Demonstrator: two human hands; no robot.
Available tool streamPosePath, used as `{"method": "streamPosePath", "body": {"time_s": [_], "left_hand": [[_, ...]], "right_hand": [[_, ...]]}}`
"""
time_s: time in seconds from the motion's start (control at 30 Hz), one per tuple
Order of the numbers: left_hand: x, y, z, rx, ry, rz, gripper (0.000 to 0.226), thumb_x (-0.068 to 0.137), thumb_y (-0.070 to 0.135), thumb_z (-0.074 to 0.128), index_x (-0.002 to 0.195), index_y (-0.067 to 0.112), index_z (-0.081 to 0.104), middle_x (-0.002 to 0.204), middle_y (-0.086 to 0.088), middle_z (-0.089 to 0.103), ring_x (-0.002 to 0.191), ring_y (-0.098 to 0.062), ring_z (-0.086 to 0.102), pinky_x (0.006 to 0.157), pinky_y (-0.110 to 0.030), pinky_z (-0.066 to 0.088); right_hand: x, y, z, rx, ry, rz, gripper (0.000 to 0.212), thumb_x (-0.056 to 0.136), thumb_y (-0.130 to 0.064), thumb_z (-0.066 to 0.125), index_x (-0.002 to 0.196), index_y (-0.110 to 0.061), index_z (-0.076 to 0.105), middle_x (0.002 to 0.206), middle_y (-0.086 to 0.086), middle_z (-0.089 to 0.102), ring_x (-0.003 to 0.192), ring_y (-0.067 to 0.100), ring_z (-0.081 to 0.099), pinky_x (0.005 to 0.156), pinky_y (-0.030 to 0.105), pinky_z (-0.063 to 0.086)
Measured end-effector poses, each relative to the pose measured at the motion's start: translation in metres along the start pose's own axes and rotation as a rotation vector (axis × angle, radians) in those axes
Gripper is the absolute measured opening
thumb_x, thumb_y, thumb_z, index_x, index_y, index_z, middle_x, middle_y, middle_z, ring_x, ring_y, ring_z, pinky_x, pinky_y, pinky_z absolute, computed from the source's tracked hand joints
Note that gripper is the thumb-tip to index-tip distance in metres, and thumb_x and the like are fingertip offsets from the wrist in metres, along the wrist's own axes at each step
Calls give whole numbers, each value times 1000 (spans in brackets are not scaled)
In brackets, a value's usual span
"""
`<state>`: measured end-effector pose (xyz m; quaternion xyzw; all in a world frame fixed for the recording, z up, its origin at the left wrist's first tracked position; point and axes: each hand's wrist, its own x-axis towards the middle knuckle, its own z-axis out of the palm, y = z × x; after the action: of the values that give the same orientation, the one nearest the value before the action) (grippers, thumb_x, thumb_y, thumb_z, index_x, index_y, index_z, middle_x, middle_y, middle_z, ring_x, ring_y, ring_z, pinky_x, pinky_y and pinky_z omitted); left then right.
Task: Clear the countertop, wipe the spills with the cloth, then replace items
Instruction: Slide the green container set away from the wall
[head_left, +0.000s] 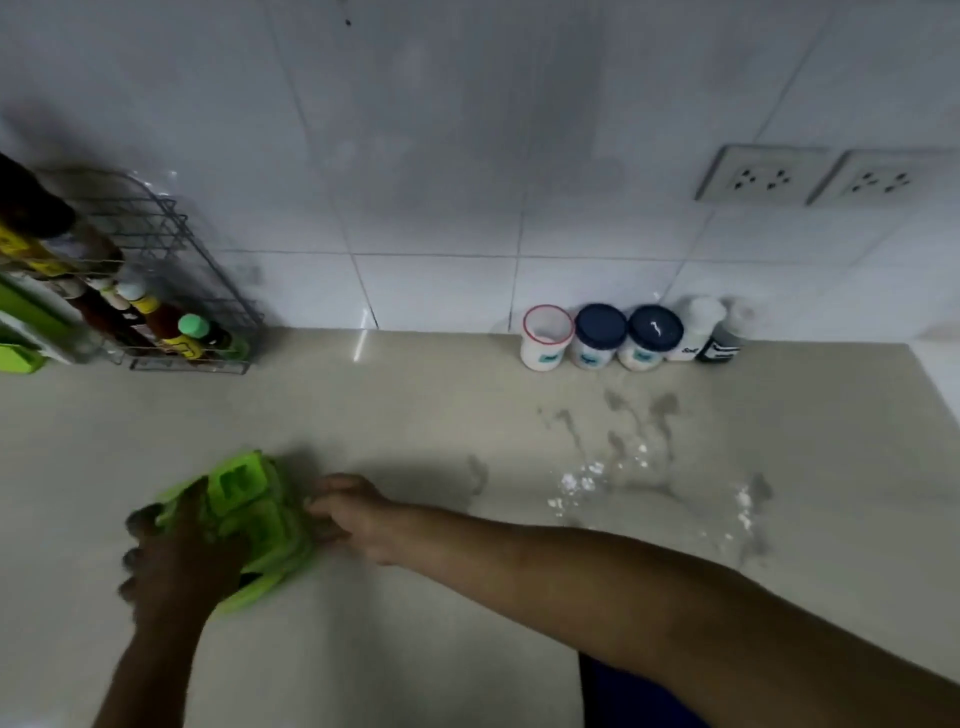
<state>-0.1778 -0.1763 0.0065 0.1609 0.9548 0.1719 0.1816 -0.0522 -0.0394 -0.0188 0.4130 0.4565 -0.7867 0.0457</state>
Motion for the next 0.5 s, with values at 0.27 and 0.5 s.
{"method": "streamPosePath", "body": {"time_s": [0.27, 0.5], "left_hand": [[-62, 157, 81, 197, -64, 635, 33, 95, 22, 75, 128, 16, 75, 138, -13, 65, 124, -40, 66, 103, -54, 55], [-79, 315, 155, 201, -173, 984, 45, 101, 22, 64, 146, 17, 63, 147, -12, 58, 133, -36, 59, 105, -53, 55]], "right_hand": [[-54, -10, -139, -423, 256, -229, 47, 103, -19, 64, 149, -10, 56, 142, 14, 63, 125, 30, 65, 104, 43, 56], [-76, -30, -294, -1004, 675, -355, 44, 99, -20, 64, 142, -10, 59, 140, 15, 61, 126, 34, 63, 104, 44, 55]]}}
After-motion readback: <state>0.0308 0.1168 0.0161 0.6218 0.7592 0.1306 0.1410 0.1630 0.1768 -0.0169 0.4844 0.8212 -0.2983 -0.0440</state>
